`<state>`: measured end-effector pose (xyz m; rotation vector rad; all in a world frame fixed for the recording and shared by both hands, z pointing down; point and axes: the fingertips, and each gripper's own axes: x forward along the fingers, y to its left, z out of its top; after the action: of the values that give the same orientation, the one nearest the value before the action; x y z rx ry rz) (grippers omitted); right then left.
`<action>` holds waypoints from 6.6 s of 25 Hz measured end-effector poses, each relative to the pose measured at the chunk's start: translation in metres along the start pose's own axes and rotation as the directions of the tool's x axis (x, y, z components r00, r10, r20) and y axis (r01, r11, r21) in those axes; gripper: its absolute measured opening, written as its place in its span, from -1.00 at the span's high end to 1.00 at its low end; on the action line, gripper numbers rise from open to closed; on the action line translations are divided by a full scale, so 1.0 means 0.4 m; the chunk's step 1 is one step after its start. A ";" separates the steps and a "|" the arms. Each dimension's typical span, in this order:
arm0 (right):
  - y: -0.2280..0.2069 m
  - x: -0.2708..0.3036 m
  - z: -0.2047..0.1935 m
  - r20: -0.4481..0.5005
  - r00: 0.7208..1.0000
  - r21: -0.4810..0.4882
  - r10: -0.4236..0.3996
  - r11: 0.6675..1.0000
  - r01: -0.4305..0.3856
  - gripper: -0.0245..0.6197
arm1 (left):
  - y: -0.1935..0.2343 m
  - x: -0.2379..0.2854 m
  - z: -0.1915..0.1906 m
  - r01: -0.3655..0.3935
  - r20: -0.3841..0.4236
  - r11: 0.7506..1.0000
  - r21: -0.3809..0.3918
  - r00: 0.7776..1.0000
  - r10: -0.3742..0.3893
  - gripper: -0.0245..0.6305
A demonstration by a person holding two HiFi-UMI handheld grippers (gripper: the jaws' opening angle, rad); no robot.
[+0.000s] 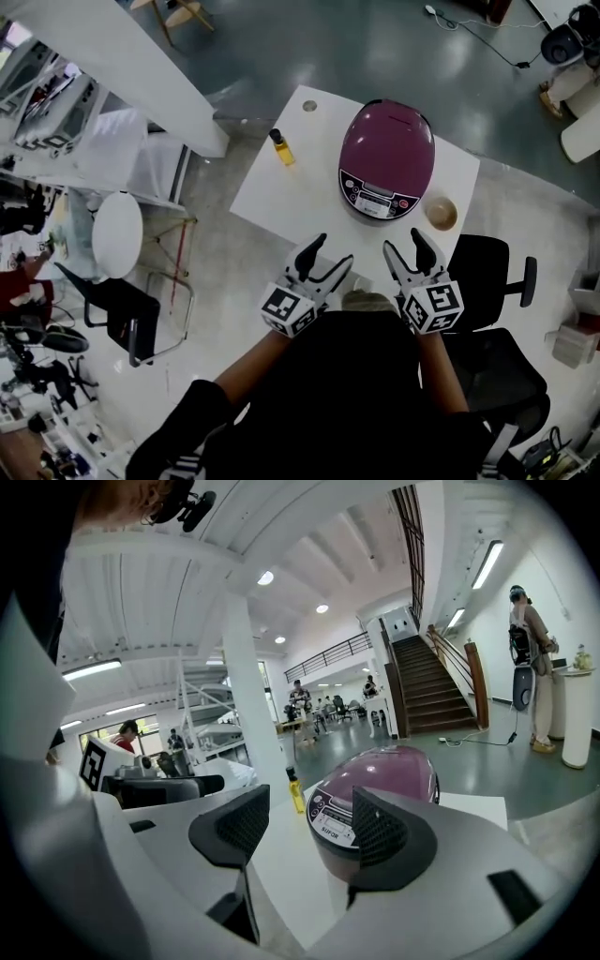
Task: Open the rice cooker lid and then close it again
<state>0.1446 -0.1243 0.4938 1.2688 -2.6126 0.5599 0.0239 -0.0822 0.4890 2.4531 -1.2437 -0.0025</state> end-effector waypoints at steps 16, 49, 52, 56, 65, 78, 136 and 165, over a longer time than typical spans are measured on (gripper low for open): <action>-0.086 0.104 0.027 -0.019 0.995 -0.037 0.100 0.994 -0.100 0.18 | 0.064 0.104 0.033 -0.142 0.044 0.990 0.006 0.989 0.142 0.12; -0.076 0.313 -0.046 -0.234 0.956 -0.206 -0.176 0.970 0.128 0.92 | 0.234 0.166 0.078 0.153 -0.025 0.988 0.012 0.988 -0.152 0.12; -0.086 0.330 -0.065 -0.245 0.952 -0.131 -0.185 0.979 0.156 0.92 | 0.251 0.170 0.084 0.175 -0.023 0.984 0.023 0.984 -0.174 0.12; -0.105 0.345 -0.089 -0.278 0.934 -0.109 -0.223 0.974 0.200 0.92 | 0.273 0.180 0.094 0.192 -0.033 0.981 0.022 0.981 -0.191 0.12; -0.152 0.360 -0.123 -0.328 0.902 -0.084 -0.282 0.959 0.269 0.92 | 0.313 0.190 0.092 0.234 -0.034 0.972 0.008 0.972 -0.234 0.12; -0.158 0.362 -0.137 -0.367 0.856 -0.136 -0.364 0.931 0.338 0.92 | 0.366 0.196 0.084 0.269 -0.051 0.963 0.001 0.962 -0.269 0.12; -0.161 0.373 -0.137 -0.392 0.879 -0.181 -0.272 0.960 0.216 0.92 | 0.314 0.224 0.116 0.160 -0.055 0.987 0.008 0.986 -0.159 0.11; -0.111 0.271 -0.033 -0.217 0.976 -0.046 -0.017 0.999 0.007 0.92 | 0.283 0.426 0.406 0.097 0.112 0.995 0.018 0.989 -0.098 0.11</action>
<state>0.1125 -0.2217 0.5521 1.1393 -2.4224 0.5973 0.0111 -0.3297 0.4064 2.5538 -1.1707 -0.1625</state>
